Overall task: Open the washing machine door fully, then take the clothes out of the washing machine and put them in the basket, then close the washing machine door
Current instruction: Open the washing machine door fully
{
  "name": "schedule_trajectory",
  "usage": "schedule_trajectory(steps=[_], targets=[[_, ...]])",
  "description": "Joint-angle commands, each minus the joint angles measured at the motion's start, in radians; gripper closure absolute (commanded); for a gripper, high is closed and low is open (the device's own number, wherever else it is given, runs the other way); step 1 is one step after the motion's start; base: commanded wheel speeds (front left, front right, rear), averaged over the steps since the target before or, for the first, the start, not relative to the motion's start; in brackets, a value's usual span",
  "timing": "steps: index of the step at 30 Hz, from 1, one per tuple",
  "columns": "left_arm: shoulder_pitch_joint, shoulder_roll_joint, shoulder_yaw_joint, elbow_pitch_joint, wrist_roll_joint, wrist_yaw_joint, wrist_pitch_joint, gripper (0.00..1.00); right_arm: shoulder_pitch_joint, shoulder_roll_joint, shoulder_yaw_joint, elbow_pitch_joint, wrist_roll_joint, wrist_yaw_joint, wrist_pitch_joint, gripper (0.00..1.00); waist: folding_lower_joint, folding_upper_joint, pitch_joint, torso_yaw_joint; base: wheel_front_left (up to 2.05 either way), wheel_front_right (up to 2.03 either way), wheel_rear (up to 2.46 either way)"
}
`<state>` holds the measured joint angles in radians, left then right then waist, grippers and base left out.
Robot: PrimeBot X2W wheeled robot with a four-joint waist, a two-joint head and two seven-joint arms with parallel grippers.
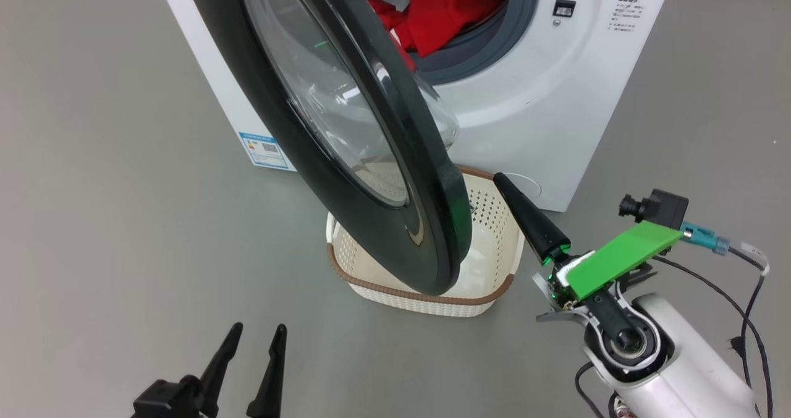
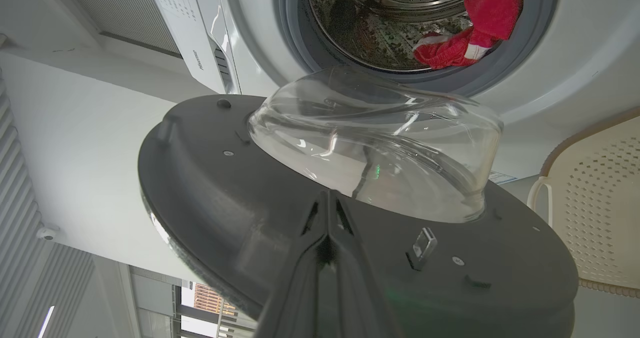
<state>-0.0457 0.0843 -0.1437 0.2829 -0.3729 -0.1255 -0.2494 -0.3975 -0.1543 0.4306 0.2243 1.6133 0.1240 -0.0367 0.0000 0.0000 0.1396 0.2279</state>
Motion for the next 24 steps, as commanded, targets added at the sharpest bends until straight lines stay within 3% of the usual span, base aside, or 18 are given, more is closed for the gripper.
schedule_trajectory(steps=[1, 10, 24], targets=[[-0.041, 0.012, 0.030, -0.017, -0.007, -0.005, -0.012, 0.00, -0.039, 0.007, -0.002, -0.014, 0.029, 0.007, 0.039, 1.00, 0.0000, 0.0000, 0.009, 0.008, 0.00, 0.00, 0.00], [-0.050, 0.010, 0.024, -0.014, -0.012, -0.005, -0.012, 0.00, -0.057, 0.031, -0.049, 0.048, 0.081, 0.007, 0.263, 1.00, 0.0000, 0.0000, 0.017, 0.022, 0.00, 0.00, 0.00], [-0.050, -0.001, 0.021, -0.005, -0.014, -0.005, -0.012, 0.00, -0.041, 0.073, -0.060, 0.068, 0.025, 0.007, 0.354, 1.00, 0.0000, 0.0000, 0.001, 0.059, 0.00, 0.00, 0.00]])
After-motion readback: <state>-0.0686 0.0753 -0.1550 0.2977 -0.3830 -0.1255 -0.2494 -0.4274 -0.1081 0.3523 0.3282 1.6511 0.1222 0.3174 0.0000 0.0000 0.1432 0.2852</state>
